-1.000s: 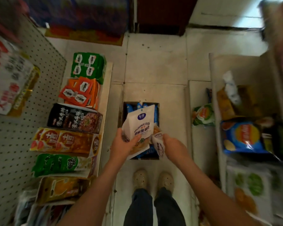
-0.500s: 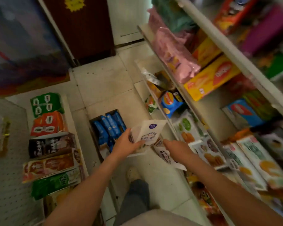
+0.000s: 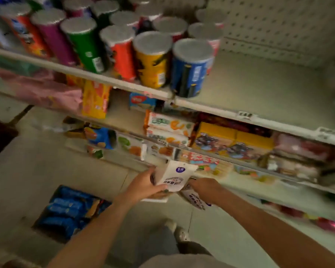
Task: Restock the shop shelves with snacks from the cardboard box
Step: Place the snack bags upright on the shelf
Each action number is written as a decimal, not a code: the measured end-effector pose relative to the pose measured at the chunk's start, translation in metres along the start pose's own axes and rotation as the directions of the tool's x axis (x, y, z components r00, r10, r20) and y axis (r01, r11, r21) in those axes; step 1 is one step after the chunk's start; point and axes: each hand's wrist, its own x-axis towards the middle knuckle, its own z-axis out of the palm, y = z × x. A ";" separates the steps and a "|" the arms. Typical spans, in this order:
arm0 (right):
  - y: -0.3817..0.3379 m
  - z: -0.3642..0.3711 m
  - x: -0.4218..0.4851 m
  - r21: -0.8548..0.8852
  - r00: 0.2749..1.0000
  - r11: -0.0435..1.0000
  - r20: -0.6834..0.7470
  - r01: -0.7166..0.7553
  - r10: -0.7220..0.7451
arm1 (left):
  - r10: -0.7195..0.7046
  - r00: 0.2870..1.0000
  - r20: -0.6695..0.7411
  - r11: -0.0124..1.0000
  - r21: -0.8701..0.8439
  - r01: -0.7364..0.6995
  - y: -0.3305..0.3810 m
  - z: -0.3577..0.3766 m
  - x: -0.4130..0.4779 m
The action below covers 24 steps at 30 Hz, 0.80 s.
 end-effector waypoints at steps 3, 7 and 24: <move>0.030 0.005 -0.030 0.038 0.988 0.987 0.001 -0.153 0.153 | 0.096 0.984 0.148 0.990 0.085 -0.110 0.043 0.026 0.022; 0.071 0.024 -0.061 0.156 0.929 0.917 0.037 -0.368 0.367 | 0.220 0.932 0.288 0.955 0.131 -0.266 0.093 0.063 0.046; 0.281 0.165 -0.253 0.576 0.605 0.440 0.124 -0.689 0.786 | 0.314 0.714 0.626 0.790 0.245 -0.563 0.295 0.318 0.048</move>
